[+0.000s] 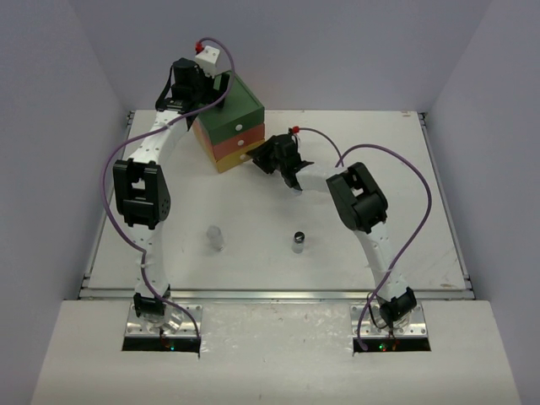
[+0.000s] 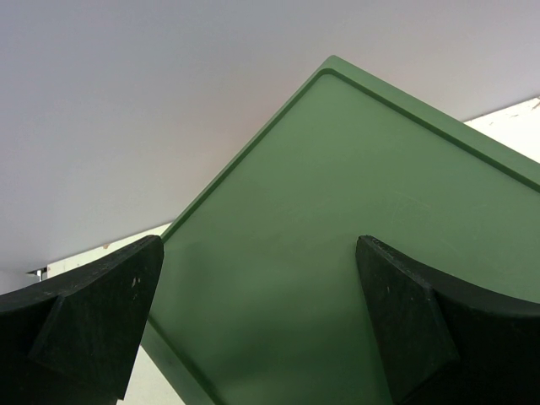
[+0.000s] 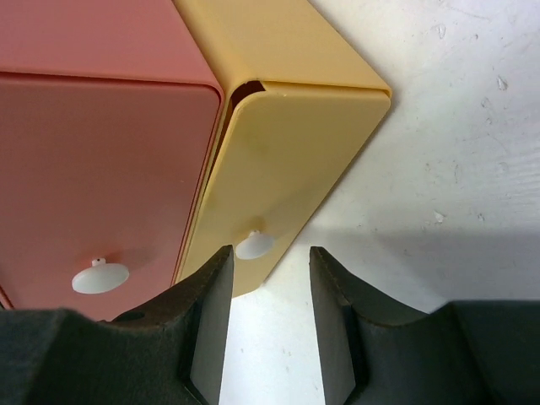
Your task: Organize the makeup
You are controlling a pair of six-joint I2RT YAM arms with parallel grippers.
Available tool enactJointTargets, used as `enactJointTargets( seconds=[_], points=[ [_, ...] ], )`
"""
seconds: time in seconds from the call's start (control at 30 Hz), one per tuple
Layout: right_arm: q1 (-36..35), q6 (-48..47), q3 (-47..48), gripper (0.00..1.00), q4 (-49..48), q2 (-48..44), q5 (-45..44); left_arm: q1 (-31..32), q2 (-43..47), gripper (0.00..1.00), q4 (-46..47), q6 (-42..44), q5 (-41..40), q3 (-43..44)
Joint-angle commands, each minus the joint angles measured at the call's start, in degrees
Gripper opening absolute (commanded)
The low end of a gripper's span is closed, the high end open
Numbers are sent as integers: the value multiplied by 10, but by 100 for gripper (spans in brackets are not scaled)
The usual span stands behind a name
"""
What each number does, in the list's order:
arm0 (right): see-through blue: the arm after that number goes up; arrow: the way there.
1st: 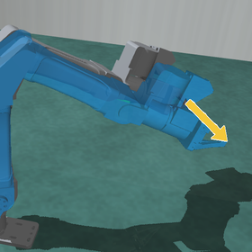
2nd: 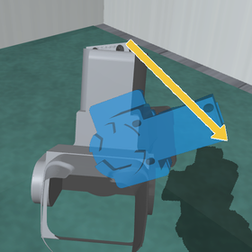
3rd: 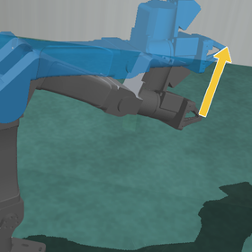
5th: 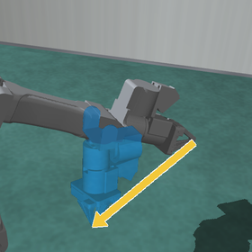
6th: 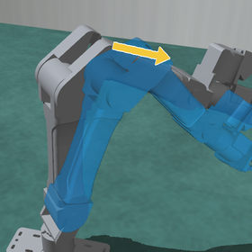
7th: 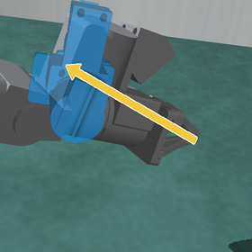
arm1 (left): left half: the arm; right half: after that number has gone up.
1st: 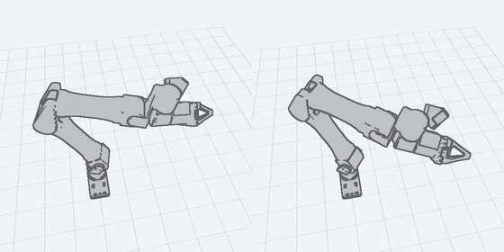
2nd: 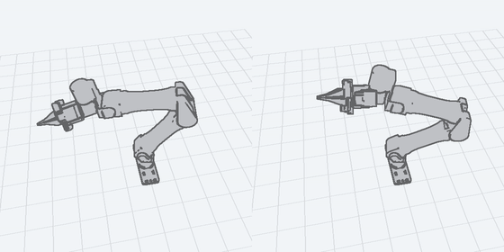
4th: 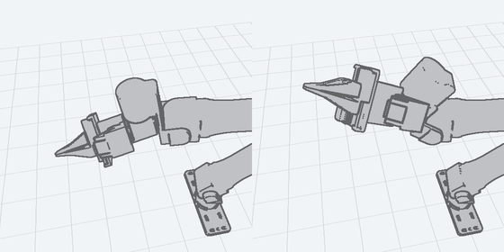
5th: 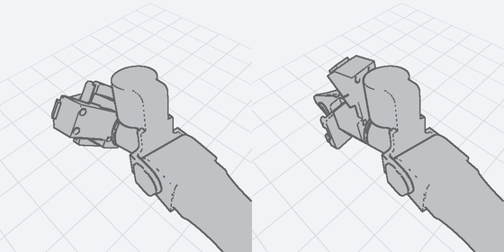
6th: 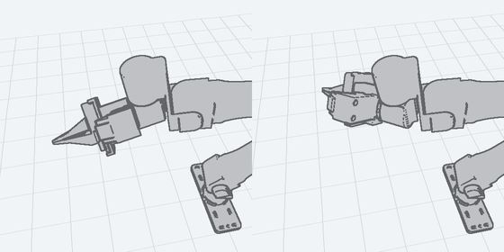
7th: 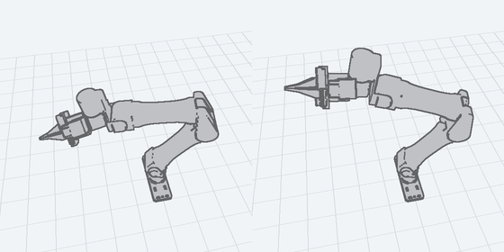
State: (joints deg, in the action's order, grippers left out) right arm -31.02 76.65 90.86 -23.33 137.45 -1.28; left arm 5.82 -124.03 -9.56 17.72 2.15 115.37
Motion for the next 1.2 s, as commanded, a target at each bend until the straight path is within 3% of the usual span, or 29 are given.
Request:
enactJointTargets(
  seconds=[0.0, 1.17],
  points=[
    [1, 39, 3, 42, -42, 1, 9, 1, -43, 100, -103, 18, -4, -30],
    [-6, 46, 90, 41, -30, 60, 26, 0, -52, 100, -103, 21, -13, -29]
  ],
)
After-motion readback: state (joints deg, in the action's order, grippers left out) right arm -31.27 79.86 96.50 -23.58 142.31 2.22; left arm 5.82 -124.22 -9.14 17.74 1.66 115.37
